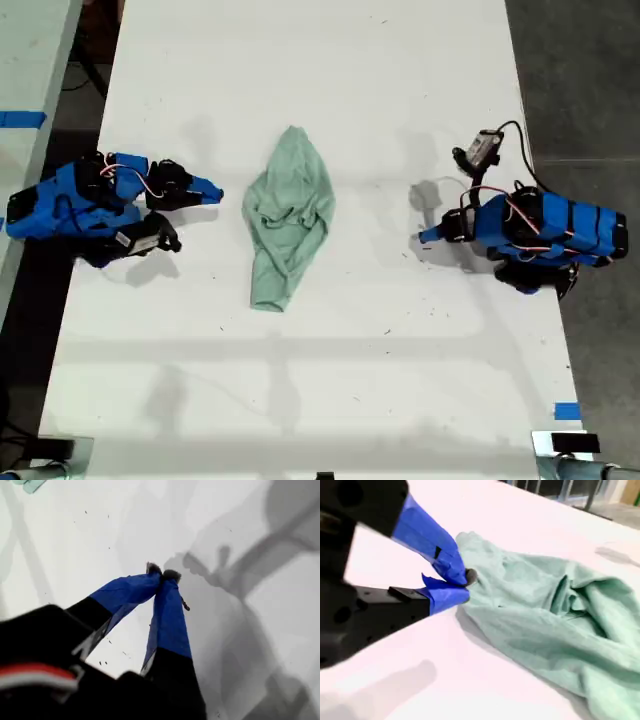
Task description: Fold t shirt
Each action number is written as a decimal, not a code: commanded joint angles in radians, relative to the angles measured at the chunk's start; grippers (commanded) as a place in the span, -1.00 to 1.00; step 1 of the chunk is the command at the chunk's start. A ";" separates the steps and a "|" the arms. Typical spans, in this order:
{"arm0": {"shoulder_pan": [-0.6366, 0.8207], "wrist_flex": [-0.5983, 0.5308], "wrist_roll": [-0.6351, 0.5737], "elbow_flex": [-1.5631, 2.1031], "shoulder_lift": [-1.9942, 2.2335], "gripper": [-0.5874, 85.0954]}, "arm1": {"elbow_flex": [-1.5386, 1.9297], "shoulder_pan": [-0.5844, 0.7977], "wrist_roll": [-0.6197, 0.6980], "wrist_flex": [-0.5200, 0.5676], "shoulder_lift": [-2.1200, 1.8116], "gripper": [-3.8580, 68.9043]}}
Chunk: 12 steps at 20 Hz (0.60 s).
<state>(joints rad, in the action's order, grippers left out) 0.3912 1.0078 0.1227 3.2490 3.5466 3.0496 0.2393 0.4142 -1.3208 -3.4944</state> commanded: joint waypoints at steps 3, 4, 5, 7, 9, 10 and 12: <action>0.000 0.009 -0.002 0.043 0.037 -0.99 | 0.063 0.005 -0.011 0.000 -0.014 -0.87; 0.002 0.009 -0.002 0.043 0.037 -0.99 | 0.063 0.006 -0.009 0.000 -0.014 -0.87; 0.003 0.009 -0.002 0.043 0.037 -0.99 | 0.063 0.006 -0.009 0.000 -0.014 -0.87; 0.005 0.009 -0.002 0.043 0.037 -0.99 | 0.063 0.005 -0.008 0.000 -0.014 -0.87; 0.006 0.009 -0.003 0.043 0.037 -0.99 | 0.063 0.006 -0.006 0.000 -0.014 -0.87; 0.006 0.009 -0.003 0.043 0.037 -0.99 | 0.063 0.006 -0.006 0.000 -0.014 -0.87; 0.006 0.009 -0.003 0.043 0.037 -0.99 | 0.063 0.005 -0.006 0.000 -0.014 -0.87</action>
<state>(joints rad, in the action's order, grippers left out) 0.3881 1.0170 0.1227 3.2505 3.5742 3.0496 0.2378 0.4142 -1.3208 -3.4944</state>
